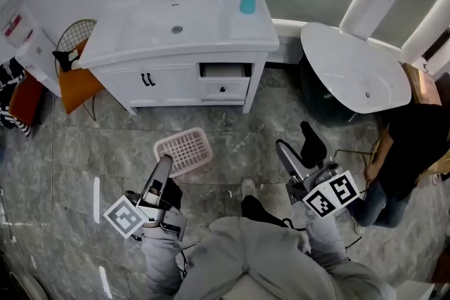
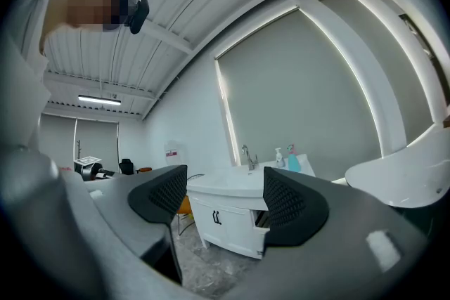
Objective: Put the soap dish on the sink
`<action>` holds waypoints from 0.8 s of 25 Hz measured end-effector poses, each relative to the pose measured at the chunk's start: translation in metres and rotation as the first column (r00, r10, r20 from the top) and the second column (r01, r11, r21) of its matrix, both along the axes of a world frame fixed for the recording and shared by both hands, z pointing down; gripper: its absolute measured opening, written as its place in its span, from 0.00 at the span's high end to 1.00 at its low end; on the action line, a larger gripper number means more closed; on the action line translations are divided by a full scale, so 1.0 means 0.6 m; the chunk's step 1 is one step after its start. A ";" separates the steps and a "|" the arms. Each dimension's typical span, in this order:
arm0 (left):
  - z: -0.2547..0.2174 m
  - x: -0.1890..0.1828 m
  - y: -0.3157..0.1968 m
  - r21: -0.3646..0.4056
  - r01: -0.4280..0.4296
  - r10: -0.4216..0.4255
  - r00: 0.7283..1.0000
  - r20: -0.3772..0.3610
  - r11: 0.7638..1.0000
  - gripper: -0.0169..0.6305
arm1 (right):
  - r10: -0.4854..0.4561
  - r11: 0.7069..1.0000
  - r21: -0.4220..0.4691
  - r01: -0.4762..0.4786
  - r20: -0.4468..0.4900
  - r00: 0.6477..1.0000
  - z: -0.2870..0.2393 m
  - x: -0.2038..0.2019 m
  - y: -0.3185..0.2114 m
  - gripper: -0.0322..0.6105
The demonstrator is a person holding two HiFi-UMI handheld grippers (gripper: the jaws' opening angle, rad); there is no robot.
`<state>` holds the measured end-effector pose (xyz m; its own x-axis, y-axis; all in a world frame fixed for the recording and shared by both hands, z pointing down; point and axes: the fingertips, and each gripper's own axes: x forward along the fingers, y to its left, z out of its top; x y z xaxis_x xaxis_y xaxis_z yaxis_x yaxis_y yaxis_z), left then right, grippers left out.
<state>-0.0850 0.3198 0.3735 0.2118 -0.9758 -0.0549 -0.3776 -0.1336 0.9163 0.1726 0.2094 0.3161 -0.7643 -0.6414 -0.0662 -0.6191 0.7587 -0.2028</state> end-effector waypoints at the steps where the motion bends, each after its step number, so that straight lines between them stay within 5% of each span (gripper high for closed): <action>1: 0.002 -0.001 -0.014 -0.004 0.004 -0.004 1.000 0.000 1.000 0.75 | -0.005 1.000 -0.001 0.005 0.002 1.000 0.002 -0.002 -0.017 0.42; 20: -0.001 0.010 -0.341 -0.021 0.048 -0.047 0.999 0.028 0.999 0.75 | -0.105 0.993 -0.048 0.107 0.036 0.994 0.018 -0.025 -0.345 0.42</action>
<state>-0.0788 0.1153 0.3730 0.1666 -0.9856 -0.0281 -0.4077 -0.0948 0.9082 0.1575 0.0025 0.3272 -0.8260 -0.5602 -0.0627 -0.5281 0.8080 -0.2613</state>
